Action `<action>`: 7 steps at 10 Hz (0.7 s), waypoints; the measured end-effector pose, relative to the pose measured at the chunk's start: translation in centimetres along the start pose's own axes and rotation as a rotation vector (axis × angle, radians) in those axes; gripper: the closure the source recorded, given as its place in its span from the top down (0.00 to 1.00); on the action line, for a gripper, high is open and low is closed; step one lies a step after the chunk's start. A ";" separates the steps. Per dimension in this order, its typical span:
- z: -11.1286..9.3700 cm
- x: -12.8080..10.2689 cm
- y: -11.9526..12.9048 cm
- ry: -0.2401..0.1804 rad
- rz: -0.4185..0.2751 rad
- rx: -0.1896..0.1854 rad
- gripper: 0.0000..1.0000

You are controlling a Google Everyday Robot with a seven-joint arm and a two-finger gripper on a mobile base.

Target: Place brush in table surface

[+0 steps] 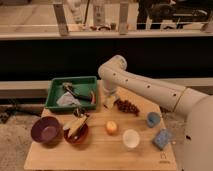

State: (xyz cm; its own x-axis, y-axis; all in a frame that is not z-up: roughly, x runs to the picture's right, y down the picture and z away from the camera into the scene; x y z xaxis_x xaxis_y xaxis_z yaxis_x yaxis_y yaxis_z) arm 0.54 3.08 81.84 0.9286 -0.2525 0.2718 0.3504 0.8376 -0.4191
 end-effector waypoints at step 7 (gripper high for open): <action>1.9 -1.3 -2.2 -0.034 -0.054 -0.005 0.80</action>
State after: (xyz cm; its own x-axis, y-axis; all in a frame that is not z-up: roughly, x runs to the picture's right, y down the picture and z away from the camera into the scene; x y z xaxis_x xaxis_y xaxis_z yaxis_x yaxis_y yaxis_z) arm -1.67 2.54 84.05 0.9038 -0.2803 0.3233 0.4004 0.8207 -0.4077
